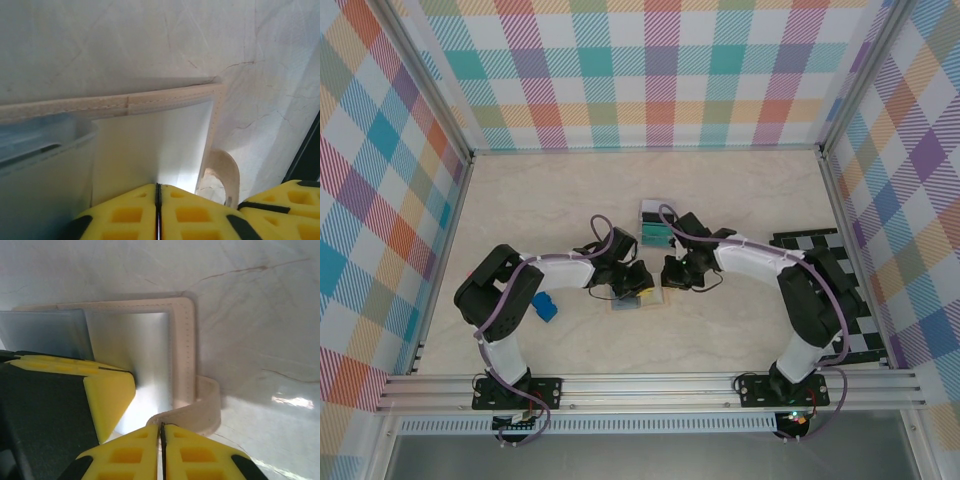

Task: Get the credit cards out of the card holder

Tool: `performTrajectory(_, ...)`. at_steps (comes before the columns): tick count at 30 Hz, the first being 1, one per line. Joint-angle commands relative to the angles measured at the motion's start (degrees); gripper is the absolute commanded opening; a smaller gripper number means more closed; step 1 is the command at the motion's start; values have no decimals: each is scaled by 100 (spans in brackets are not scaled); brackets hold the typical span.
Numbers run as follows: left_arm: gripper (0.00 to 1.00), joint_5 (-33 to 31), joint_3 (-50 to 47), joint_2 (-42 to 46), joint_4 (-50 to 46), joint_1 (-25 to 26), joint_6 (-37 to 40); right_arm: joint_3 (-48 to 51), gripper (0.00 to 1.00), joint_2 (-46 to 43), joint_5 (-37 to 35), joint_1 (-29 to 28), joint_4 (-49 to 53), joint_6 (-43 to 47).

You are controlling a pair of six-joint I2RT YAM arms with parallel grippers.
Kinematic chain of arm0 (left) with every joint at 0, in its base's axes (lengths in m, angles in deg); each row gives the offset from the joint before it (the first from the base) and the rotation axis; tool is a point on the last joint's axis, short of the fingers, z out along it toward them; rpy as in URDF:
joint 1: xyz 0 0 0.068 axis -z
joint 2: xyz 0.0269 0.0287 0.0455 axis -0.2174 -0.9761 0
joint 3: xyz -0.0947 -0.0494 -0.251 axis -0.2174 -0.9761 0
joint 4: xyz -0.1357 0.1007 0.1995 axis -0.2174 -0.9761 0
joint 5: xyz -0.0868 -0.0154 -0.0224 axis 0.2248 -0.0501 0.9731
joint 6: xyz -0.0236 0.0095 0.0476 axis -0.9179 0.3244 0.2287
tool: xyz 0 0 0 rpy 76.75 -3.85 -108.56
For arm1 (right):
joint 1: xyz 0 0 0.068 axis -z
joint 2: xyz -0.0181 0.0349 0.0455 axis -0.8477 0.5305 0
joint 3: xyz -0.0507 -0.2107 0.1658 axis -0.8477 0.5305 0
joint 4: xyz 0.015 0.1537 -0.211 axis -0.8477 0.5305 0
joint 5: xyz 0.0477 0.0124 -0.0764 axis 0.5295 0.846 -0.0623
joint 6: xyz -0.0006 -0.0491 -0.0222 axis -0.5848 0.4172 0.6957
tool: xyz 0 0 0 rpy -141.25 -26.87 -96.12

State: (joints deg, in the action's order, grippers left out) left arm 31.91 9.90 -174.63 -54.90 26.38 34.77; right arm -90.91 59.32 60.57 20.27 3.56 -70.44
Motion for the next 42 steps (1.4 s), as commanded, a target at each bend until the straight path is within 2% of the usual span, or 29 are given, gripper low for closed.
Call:
performTrajectory(1, 4, -181, -39, -14, -316, 69, 81, -281, 10, 235, 110, -59, 58, 44)
performTrajectory(4, 0, -168, -25, 4, -342, 65, 91, -350, 8, 413, 110, -80, 70, 24)
performTrajectory(11, 0, -168, 75, 190, -489, 70, 120, -483, 7, 670, 90, -85, 106, 49)
performTrajectory(17, 0, -503, 300, 670, -1216, 61, 315, -557, 7, 801, -51, -81, 256, 82)
performTrajectory(21, 6, -1017, 325, 1149, -2042, -54, 507, -550, 8, 839, -114, -81, 315, 80)
performTrajectory(24, 17, -1310, 172, 1490, -2419, -270, 547, -549, 8, 828, -123, -80, 323, 91)
performTrajectory(27, 29, -1262, -76, 1694, -2472, -500, 520, -558, 7, 831, -116, -86, 323, 100)
performTrajectory(31, 37, -1177, -261, 1762, -2416, -609, 435, -575, 8, 858, -105, -83, 331, 102)
performTrajectory(35, 42, -1088, -306, 1630, -2285, -625, 383, -575, 8, 885, -97, -85, 334, 100)
performTrajectory(42, 42, -770, -324, 1345, -1948, -624, 329, -540, 8, 897, -96, -89, 329, 90)
